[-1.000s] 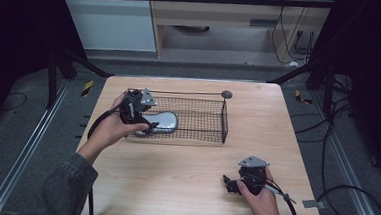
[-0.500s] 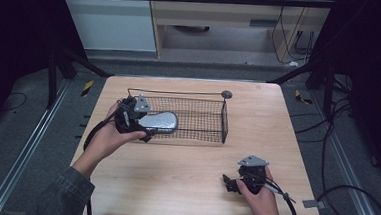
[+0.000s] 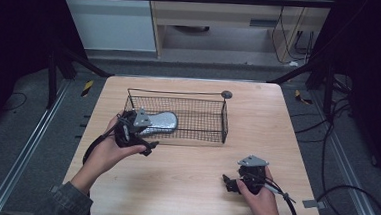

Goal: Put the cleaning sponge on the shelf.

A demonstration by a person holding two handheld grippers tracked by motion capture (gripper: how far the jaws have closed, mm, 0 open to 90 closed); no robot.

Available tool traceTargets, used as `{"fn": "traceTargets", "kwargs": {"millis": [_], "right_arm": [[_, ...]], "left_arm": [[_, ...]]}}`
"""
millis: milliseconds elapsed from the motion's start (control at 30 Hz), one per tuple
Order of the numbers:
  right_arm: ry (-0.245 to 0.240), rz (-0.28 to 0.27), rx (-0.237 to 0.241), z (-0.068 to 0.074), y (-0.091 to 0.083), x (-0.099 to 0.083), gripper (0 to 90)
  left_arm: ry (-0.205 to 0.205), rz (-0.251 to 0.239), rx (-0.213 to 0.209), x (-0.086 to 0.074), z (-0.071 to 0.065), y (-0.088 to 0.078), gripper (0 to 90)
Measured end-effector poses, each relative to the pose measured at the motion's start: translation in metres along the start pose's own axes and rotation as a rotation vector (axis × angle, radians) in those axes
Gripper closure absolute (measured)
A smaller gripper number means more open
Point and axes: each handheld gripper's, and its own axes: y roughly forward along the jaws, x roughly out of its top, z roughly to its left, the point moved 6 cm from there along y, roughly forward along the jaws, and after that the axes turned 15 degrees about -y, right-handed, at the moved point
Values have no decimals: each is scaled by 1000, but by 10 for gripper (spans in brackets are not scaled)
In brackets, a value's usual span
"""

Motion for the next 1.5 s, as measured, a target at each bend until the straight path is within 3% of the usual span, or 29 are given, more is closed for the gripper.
{"fn": "traceTargets", "kwargs": {"millis": [133,200,700,767,933,1033,1367,1500], "right_arm": [[0,-1,0,0,0,0,4],[1,0,0,0,0,0,4],[0,0,0,0,0,0,4],[1,0,0,0,0,0,4],[-1,-1,-1,0,0,0,4],[0,-1,0,0,0,0,4],[-3,-2,-3,0,0,0,5],[-3,-1,-3,0,0,0,5]], "left_arm": [[7,-2,-19,-11,-8,2,36],[11,4,-9,-16,-10,4,37],[-32,-5,-32,-56,-20,17,41],[-57,-12,-50,-63,-22,19,42],[-74,20,-60,-83,-24,26,42],[-85,48,-61,-95,-19,30,41],[-203,93,2,-125,17,39,40],[-252,79,26,-129,30,39,41]]}}
